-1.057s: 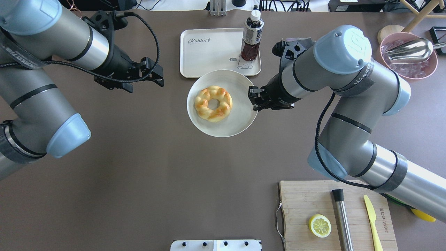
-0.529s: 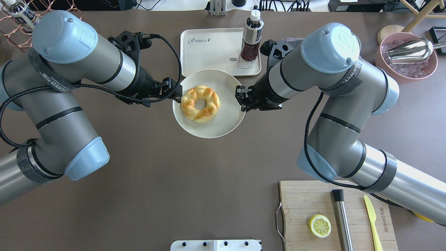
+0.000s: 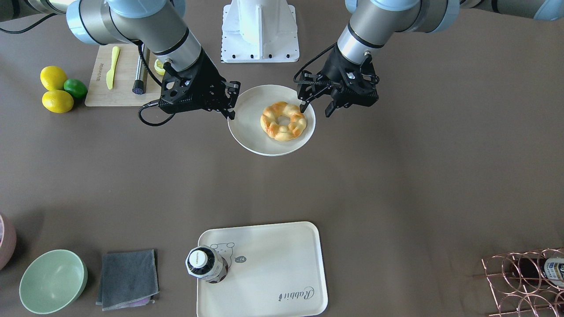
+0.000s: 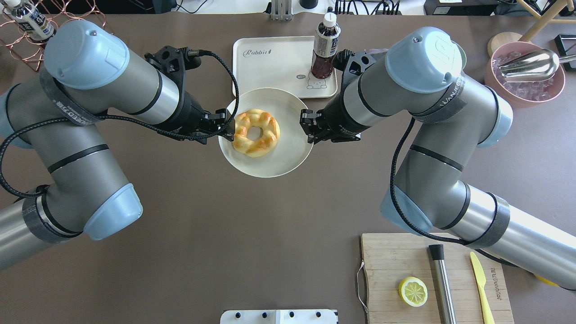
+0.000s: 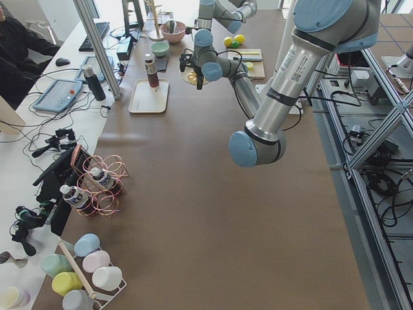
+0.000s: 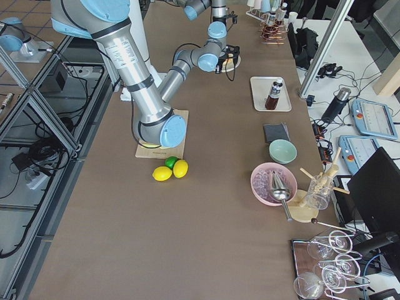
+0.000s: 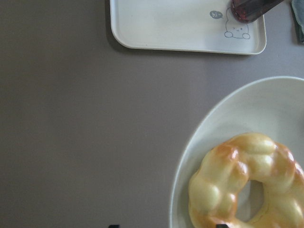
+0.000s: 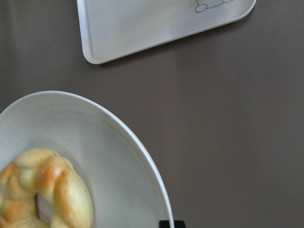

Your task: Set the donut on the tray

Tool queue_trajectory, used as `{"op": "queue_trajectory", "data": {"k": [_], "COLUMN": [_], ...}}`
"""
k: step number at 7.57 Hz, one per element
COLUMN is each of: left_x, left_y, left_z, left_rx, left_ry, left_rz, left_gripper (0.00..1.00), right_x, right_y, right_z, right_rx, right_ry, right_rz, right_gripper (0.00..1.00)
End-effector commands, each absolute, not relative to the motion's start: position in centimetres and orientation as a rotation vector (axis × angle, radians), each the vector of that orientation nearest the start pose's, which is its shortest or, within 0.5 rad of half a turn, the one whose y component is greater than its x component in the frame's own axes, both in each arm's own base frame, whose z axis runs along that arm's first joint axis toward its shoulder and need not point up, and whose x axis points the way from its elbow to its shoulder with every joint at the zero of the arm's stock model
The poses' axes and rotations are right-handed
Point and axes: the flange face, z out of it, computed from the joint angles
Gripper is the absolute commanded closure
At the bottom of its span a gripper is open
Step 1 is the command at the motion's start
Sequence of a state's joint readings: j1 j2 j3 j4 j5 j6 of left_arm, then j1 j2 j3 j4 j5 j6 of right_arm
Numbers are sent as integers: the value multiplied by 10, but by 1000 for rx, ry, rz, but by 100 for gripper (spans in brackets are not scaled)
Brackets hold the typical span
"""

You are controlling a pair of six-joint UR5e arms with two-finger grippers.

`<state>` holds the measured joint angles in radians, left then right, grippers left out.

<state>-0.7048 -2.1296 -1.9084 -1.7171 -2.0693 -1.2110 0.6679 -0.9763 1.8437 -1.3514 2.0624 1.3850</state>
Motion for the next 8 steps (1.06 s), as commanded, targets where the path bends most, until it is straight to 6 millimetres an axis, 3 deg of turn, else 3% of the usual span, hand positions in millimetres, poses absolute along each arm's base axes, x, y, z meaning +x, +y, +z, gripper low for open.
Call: {"op": "queue_trajectory", "data": {"k": [1, 4, 8], "left_x": [395, 396, 398], "left_y": [-448, -448, -449], "left_z": [169, 170, 172], "left_rx": [132, 129, 126], "left_ry": [1118, 1117, 1113], "left_rz": [-41, -42, -41], "left_gripper": [75, 76, 69], "right_x": [-429, -426, -422], "right_y": [-449, -448, -448], "right_z": [167, 163, 161], "right_rx": [38, 35, 42], "right_ry": [-1153, -1163, -1172], "right_rz": [159, 166, 168], "right_gripper": [100, 100, 100]}}
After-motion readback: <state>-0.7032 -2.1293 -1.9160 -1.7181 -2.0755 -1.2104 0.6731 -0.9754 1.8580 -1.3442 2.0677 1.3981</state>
